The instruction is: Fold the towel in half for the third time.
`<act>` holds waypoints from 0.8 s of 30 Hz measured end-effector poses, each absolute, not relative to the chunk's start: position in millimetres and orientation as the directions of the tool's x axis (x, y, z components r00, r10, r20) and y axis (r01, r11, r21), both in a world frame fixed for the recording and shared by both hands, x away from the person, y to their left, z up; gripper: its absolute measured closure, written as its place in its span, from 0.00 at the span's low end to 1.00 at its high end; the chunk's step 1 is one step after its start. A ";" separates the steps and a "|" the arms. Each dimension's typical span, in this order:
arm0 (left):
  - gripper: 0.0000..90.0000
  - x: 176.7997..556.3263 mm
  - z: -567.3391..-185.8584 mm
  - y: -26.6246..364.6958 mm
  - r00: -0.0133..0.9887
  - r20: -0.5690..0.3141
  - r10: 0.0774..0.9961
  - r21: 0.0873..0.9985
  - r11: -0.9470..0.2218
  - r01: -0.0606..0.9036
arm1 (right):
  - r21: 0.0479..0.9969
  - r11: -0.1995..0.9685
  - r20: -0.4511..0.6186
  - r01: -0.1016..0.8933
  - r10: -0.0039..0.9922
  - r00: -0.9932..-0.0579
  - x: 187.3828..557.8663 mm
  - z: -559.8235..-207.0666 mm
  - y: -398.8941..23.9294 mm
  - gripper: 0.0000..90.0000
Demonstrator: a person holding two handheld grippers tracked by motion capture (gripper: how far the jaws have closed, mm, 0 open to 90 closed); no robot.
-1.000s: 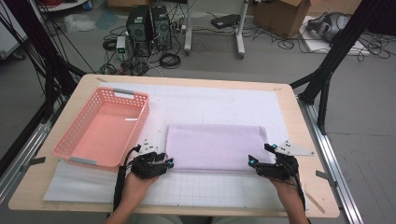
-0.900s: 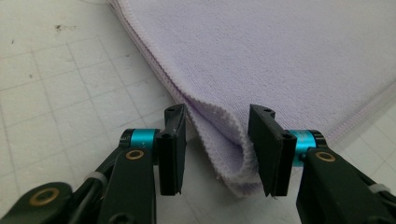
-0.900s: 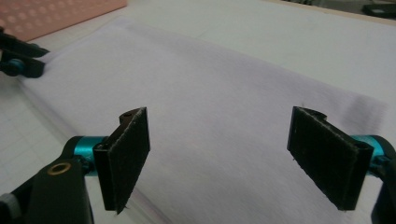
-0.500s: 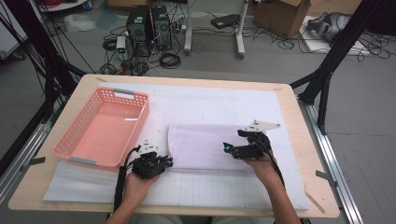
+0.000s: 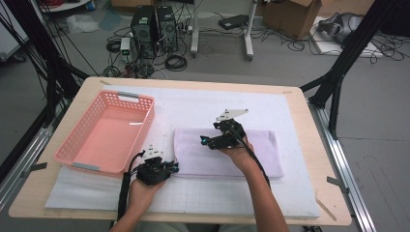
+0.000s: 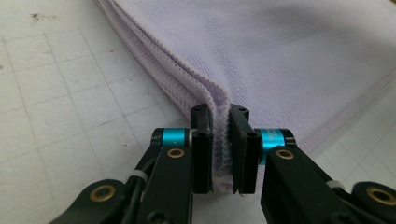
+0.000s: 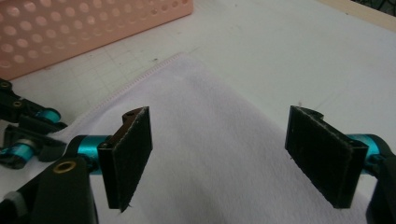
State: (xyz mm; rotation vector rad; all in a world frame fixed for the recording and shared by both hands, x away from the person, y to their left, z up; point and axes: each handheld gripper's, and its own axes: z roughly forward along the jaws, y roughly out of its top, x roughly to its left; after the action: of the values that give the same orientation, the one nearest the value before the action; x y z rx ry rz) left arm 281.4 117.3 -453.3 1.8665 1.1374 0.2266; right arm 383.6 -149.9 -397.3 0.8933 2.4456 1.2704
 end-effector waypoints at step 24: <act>0.90 282.1 -453.7 122.4 0.556 -0.313 0.770 0.765 -0.142 0.628 | 0.689 0.613 -0.007 0.387 0.539 -0.842 429.5 -430.6 -41.4 0.51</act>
State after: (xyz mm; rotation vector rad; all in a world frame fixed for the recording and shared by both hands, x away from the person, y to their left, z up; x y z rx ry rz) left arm 282.1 122.4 -453.7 1.8494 1.1436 0.1896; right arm 429.5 -41.4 -430.6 0.7643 2.6238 1.0457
